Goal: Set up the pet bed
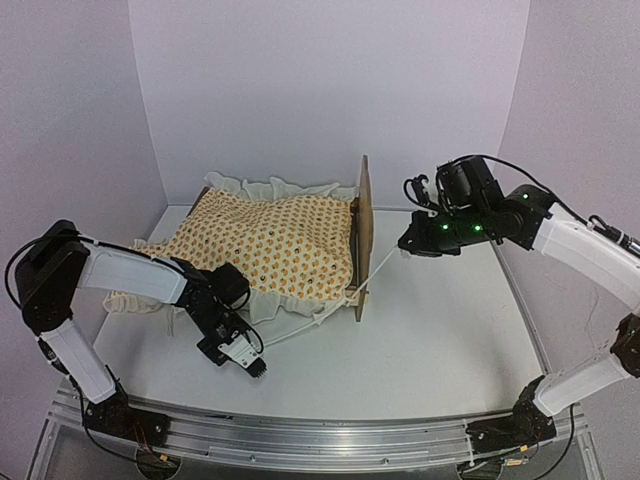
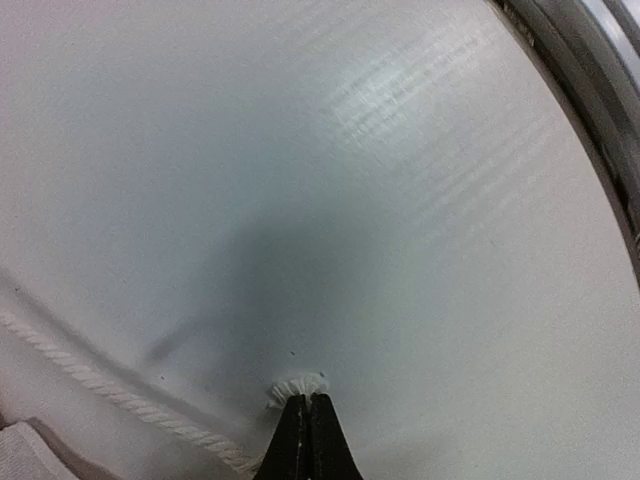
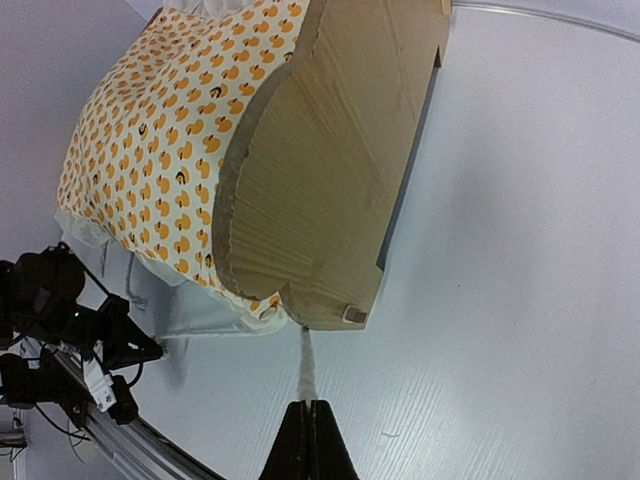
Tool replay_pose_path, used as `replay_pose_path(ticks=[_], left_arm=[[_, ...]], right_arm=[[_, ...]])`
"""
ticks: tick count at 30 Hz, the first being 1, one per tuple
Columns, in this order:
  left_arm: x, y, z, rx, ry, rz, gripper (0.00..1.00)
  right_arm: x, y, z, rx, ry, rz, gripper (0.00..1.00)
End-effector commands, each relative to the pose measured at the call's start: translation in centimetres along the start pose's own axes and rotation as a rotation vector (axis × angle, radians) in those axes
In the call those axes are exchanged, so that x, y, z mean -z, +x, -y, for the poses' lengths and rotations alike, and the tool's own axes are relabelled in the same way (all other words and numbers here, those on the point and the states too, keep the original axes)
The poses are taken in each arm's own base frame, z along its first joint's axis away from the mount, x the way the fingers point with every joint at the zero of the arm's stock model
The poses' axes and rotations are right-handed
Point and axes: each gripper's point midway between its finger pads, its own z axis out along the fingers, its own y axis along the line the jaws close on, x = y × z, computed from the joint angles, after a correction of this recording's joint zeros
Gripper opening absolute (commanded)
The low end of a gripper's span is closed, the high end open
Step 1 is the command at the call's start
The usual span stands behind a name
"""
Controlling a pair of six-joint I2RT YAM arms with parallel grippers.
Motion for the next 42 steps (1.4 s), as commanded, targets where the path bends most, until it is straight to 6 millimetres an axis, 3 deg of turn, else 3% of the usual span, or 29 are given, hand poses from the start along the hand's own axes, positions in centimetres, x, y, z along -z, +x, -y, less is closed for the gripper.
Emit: replay_pose_path(ticks=[1, 5, 6, 7, 8, 9, 11, 13, 17, 20, 23, 26, 28, 32, 35, 39, 42], left_arm=[[1.1, -5.6, -0.9, 0.155, 0.134, 0.155, 0.03], [2.2, -8.8, -0.4, 0.127, 0.186, 0.229, 0.43], [2.7, -9.3, -0.5, 0.126, 0.188, 0.246, 0.59], [3.2, -9.5, -0.4, 0.129, 0.195, 0.252, 0.72], [3.8, -9.7, -0.5, 0.129, 0.195, 0.255, 0.77], [4.4, -9.9, -0.8, 0.13, 0.189, 0.257, 0.8], [6.1, -10.3, -1.7, 0.145, 0.164, 0.267, 0.82], [8.6, -10.8, -3.6, 0.19, 0.12, 0.296, 0.82], [15.8, -10.2, -10.9, 0.407, -0.056, 0.393, 0.83], [21.2, -5.5, -17.5, 0.646, -0.265, 0.438, 0.84], [27.4, 1.3, -22.0, 0.878, -0.476, 0.484, 0.86], [31.3, 9.2, -23.7, 1.095, -0.685, 0.438, 0.83], [32.7, 14.6, -23.3, 1.229, -0.804, 0.388, 0.8], [33.0, 23.3, -21.0, 1.447, -0.923, 0.331, 0.76], [32.5, 26.8, -19.5, 1.532, -0.958, 0.307, 0.76], [31.1, 28.9, -18.7, 1.582, -0.946, 0.278, 0.79], [29.4, 29.3, -18.6, 1.611, -0.904, 0.279, 0.8]], right_arm=[[-2.0, 5.6, 1.1, -0.087, -0.048, -0.154, 0.0], [-3.5, 13.3, 4.0, -0.198, -0.009, -0.344, 0.03], [-3.7, 14.8, 4.2, -0.227, -0.015, -0.392, 0.13], [-3.9, 16.4, 4.8, -0.254, -0.001, -0.437, 0.37], [-3.8, 17.1, 5.2, -0.269, 0.015, -0.45, 0.66], [-3.7, 16.9, 5.5, -0.272, 0.032, -0.432, 0.8], [-2.9, 13.9, 5.5, -0.236, 0.056, -0.307, 0.87], [-1.1, 8.2, 4.4, -0.173, 0.057, -0.123, 0.89], [2.5, -3.9, -0.7, -0.049, 0.014, 0.156, 0.91], [1.4, -9.8, -2.8, -0.015, 0.046, 0.245, 0.92], [-1.7, -12.9, -3.4, 0.01, 0.125, 0.247, 0.92], [-4.5, -14.4, -2.6, 0.034, 0.225, 0.242, 0.89], [-5.6, -15.1, -2.1, 0.058, 0.285, 0.239, 0.87], [-7.7, -15.1, -0.9, 0.107, 0.371, 0.2, 0.81], [-9.1, -14.2, -0.6, 0.122, 0.378, 0.155, 0.68], [-10.5, -12.4, 0.5, 0.113, 0.406, 0.09, 0.47], [-10.5, -11.5, 1.6, 0.11, 0.446, 0.066, 0.18]])
